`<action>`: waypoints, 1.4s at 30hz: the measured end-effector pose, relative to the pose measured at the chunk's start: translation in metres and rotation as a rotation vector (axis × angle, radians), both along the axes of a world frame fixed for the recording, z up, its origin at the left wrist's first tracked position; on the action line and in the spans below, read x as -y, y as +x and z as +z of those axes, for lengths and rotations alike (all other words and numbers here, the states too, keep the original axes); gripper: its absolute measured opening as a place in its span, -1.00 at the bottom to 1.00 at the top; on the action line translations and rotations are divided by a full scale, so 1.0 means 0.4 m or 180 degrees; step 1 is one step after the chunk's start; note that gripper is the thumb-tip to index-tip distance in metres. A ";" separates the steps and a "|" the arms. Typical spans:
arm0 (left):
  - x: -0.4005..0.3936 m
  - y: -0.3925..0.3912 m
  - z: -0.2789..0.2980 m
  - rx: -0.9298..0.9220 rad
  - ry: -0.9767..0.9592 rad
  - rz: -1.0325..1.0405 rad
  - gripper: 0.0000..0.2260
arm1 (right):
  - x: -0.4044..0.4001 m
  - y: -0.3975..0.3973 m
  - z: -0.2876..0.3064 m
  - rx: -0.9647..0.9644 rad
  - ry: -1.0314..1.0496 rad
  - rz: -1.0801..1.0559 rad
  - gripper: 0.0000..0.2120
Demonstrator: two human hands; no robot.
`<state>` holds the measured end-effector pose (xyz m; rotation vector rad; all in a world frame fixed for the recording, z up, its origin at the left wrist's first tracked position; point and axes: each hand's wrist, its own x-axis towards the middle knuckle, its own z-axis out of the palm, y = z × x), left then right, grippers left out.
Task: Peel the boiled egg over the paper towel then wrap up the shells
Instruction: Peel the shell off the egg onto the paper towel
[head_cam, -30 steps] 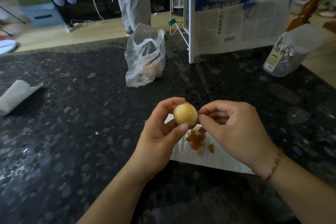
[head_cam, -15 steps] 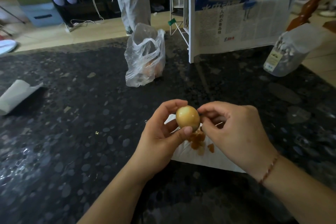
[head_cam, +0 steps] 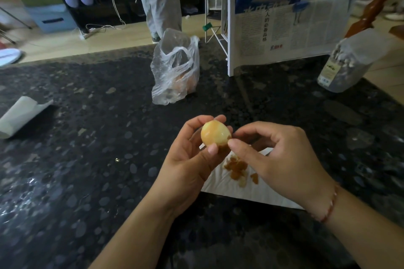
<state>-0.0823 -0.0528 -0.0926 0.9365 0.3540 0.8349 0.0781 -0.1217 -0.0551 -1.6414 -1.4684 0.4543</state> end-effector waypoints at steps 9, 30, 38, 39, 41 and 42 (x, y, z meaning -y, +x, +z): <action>0.000 0.003 0.003 -0.0293 0.0415 0.0118 -0.62 | 0.006 0.007 -0.002 0.0469 0.0009 0.0037 -0.76; 0.009 0.009 0.006 -0.0697 0.0783 0.0261 -0.59 | 0.002 0.012 -0.013 0.1025 -0.0048 -0.0297 -0.72; 0.005 0.003 0.004 -0.0452 0.0610 0.0126 -0.58 | -0.001 0.015 -0.008 0.0558 -0.0127 -0.0086 -0.79; 0.004 0.001 0.007 -0.0440 0.0598 0.0119 -0.56 | -0.001 0.015 -0.009 0.0562 -0.0128 -0.0038 -0.78; 0.002 -0.002 0.012 -0.0433 0.0579 0.0114 -0.55 | 0.001 0.018 -0.009 0.0633 -0.0127 0.0052 -0.74; 0.002 -0.002 0.013 -0.0451 0.0588 0.0109 -0.54 | 0.002 0.019 -0.009 0.0735 -0.0119 0.0089 -0.72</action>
